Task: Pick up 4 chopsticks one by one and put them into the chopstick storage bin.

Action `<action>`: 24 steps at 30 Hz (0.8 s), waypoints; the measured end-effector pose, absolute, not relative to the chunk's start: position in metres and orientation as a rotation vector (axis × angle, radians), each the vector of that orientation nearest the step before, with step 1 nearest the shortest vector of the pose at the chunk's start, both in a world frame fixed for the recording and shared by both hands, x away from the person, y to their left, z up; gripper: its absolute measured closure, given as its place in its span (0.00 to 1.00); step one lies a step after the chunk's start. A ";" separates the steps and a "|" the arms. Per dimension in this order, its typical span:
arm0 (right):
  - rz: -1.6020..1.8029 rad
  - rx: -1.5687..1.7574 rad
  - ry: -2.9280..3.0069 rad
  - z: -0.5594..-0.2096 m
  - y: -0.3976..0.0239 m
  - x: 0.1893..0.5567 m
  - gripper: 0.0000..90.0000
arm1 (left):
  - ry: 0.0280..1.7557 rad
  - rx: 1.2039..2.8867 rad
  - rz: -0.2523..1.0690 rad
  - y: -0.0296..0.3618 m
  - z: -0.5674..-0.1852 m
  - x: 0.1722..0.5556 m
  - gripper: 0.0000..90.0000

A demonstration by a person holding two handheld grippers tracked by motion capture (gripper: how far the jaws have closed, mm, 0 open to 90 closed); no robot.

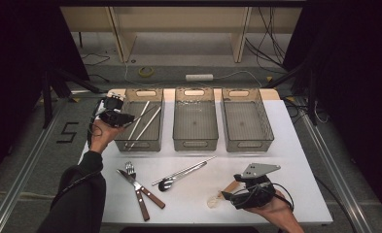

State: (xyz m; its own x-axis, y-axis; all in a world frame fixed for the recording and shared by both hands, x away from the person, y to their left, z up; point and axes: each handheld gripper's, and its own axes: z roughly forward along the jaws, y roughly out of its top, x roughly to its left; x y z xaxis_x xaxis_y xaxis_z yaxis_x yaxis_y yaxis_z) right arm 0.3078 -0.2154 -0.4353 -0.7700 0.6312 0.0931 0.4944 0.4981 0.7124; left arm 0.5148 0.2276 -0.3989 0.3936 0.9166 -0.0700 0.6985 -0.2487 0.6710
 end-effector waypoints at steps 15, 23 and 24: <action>1.136 0.965 2.557 -0.434 -0.215 0.307 0.30 | 1.196 2.049 0.285 0.191 -0.375 0.453 0.33; 1.139 0.967 2.555 -0.435 -0.215 0.306 0.30 | 1.090 2.166 0.259 0.166 -0.379 0.431 0.28; 1.138 0.966 2.556 -0.435 -0.215 0.306 0.30 | 1.068 2.192 0.253 0.161 -0.380 0.429 0.28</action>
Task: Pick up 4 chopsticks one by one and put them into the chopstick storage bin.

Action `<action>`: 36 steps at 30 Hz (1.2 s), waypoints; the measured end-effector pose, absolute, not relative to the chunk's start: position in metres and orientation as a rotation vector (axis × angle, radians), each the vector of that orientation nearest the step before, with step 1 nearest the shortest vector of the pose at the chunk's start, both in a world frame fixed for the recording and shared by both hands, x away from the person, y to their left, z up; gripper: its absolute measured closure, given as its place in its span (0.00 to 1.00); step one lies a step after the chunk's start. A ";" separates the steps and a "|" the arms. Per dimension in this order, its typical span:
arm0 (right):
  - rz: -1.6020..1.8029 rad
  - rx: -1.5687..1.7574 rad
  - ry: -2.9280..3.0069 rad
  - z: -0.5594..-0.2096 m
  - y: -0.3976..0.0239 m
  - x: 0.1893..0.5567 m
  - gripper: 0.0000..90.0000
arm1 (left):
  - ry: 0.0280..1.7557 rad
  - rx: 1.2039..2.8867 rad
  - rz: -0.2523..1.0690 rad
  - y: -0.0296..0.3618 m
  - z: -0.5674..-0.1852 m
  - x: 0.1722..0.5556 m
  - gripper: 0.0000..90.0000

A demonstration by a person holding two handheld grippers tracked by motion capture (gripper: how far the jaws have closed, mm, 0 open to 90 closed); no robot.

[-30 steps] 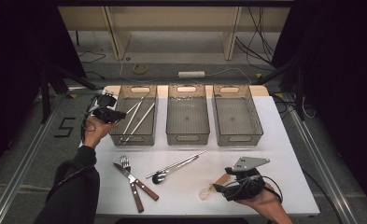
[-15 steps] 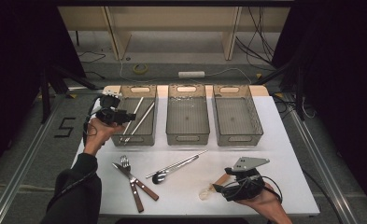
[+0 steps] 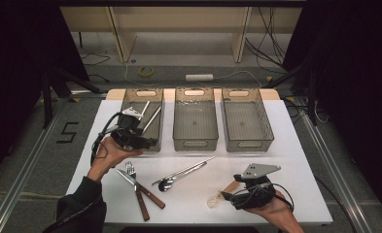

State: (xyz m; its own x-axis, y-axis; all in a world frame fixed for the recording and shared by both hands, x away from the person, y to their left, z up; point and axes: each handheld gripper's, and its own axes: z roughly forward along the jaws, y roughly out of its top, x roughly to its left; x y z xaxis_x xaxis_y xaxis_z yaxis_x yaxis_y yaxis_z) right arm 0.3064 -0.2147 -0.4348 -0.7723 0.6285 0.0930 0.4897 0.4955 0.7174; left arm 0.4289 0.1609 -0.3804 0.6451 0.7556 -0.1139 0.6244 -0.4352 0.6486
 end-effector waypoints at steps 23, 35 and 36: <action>1.125 0.954 2.576 -0.436 -0.212 0.306 0.30 | 0.923 2.516 0.125 0.106 -0.430 0.423 0.33; 1.128 0.963 2.576 -0.436 -0.212 0.306 0.31 | 0.869 2.631 0.059 0.086 -0.442 0.427 0.52; 1.127 0.963 2.576 -0.436 -0.213 0.307 0.30 | 0.870 2.632 0.058 0.085 -0.444 0.427 0.53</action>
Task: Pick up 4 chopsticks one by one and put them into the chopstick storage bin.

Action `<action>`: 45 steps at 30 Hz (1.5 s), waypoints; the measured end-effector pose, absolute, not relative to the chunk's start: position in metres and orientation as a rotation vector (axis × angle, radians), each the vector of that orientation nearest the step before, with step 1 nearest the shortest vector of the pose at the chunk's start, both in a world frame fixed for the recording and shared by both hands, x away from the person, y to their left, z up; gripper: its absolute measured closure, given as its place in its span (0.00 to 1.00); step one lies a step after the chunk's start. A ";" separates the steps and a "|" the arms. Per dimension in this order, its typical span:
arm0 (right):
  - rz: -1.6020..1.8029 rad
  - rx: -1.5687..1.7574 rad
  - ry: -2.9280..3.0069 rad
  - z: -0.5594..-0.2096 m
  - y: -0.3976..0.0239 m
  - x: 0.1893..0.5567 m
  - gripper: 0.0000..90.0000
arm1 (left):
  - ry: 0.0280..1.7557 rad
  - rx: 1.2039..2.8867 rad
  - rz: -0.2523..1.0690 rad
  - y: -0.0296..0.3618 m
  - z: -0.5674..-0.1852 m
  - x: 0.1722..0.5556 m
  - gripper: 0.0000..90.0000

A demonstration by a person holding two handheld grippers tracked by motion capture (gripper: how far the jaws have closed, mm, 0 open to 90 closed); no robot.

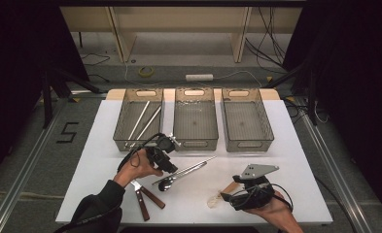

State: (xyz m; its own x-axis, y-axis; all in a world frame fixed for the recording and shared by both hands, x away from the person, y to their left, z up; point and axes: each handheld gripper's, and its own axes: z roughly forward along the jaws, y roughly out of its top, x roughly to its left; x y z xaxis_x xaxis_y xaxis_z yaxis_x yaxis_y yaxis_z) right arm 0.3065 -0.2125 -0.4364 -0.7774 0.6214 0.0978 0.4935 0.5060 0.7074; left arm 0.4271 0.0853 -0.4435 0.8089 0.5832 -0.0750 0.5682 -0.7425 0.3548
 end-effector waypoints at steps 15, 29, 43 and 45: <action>1.126 0.961 2.575 -0.436 -0.213 0.306 0.31 | 0.802 2.706 0.049 0.066 -0.455 0.422 0.71; 1.125 0.961 2.576 -0.436 -0.213 0.307 0.31 | 0.788 2.717 0.050 0.062 -0.461 0.424 0.83; 1.123 0.961 2.575 -0.436 -0.213 0.307 0.31 | 0.721 2.729 0.117 0.061 -0.462 0.419 0.94; 1.124 0.961 2.575 -0.436 -0.213 0.307 0.31 | 0.710 2.726 0.119 0.062 -0.462 0.419 0.94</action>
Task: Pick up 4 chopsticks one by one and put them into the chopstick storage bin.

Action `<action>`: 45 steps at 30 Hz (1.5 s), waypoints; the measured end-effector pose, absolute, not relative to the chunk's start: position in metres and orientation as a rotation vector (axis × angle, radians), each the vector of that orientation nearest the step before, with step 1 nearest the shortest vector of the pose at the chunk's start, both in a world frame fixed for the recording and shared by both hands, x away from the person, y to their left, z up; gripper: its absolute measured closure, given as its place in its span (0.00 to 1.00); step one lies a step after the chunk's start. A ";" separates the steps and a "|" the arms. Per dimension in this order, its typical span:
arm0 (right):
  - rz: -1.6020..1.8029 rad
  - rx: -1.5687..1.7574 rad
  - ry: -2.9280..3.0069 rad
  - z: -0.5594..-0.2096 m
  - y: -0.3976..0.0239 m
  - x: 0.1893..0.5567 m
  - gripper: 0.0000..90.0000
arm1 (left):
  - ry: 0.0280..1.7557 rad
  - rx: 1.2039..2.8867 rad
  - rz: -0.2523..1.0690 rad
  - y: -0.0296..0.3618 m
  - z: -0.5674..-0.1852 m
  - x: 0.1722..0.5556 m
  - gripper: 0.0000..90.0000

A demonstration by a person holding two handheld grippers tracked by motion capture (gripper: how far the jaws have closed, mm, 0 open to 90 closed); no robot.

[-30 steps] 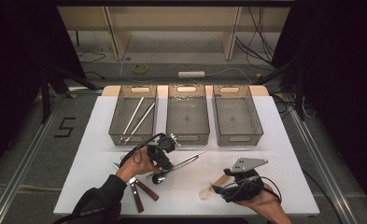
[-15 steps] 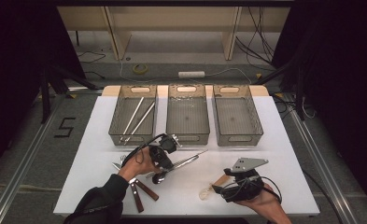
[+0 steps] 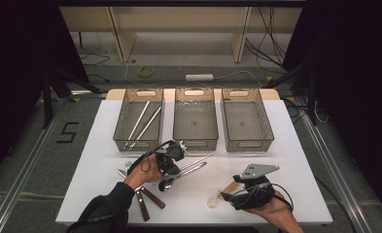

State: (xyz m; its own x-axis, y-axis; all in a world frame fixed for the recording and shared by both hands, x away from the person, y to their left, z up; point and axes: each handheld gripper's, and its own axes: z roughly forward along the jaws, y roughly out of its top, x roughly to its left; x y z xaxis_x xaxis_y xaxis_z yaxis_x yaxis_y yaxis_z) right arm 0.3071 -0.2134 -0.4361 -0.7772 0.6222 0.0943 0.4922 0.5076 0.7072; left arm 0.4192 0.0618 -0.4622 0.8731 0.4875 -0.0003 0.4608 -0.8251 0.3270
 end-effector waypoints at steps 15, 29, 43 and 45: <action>1.125 0.965 2.571 -0.436 -0.214 0.307 0.31 | 0.699 2.613 0.140 0.073 -0.437 0.418 0.94; 1.124 0.974 2.568 -0.436 -0.215 0.308 0.31 | 0.647 2.516 0.152 0.081 -0.400 0.405 0.94; 1.124 0.980 2.570 -0.437 -0.215 0.308 0.31 | 0.706 2.354 0.196 0.108 -0.366 0.411 0.94; 1.128 0.977 2.569 -0.436 -0.215 0.308 0.31 | 0.733 2.311 0.211 0.115 -0.360 0.413 0.94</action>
State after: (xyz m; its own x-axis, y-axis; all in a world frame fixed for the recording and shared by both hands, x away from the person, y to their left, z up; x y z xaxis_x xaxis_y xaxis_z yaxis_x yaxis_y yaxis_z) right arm 0.3079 -0.2149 -0.4364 -0.7709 0.6288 0.1013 0.5000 0.4990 0.7078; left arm 0.4130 0.1154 -0.3601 0.8271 0.5598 -0.0505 0.4469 -0.6004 0.6632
